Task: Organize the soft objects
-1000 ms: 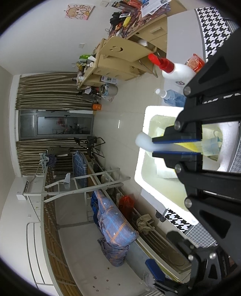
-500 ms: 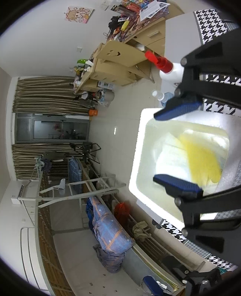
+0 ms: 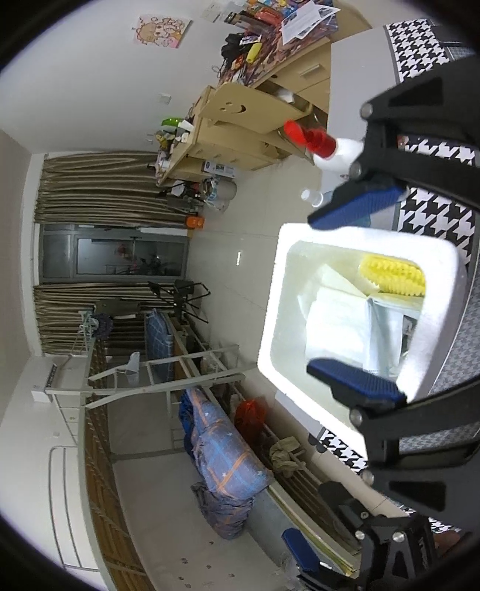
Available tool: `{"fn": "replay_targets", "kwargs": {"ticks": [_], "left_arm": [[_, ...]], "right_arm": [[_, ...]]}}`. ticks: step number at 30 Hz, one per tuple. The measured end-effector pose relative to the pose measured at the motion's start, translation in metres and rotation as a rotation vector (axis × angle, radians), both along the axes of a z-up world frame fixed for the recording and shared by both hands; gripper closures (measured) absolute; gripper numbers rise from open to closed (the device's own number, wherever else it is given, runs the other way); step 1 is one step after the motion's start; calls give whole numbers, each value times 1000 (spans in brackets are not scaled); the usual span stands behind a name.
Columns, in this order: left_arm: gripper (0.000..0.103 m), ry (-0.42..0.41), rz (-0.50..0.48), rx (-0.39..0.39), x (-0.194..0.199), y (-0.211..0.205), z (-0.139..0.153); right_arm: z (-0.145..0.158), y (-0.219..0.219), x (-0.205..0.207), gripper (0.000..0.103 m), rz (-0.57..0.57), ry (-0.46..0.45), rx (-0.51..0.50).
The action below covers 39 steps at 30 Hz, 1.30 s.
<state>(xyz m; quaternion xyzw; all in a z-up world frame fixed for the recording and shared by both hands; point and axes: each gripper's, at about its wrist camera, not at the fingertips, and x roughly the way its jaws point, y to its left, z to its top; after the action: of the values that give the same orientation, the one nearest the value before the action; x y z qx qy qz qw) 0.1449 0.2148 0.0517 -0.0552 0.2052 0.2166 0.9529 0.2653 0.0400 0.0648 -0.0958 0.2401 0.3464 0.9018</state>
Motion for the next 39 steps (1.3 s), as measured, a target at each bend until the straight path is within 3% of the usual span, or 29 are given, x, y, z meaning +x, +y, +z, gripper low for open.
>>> {"fn": "replay_targets", "kwargs": {"ticks": [2,4,23,39], "left_arm": [[1,-5,-6,2,-4,-4,2],[1,-8,-12,7,-7,-9,4],[1,-78,-65,36,-67,-51,24],[1,-141,-91,76,-101,-82,24]], "right_arm": [[4,-5,-4,10,-1,-6,9],[8,-10,-10,8,-3,-15,20],[17,-52,-72,8,24,-68,69],[11,-88,-109,4,8,-116,115]]}}
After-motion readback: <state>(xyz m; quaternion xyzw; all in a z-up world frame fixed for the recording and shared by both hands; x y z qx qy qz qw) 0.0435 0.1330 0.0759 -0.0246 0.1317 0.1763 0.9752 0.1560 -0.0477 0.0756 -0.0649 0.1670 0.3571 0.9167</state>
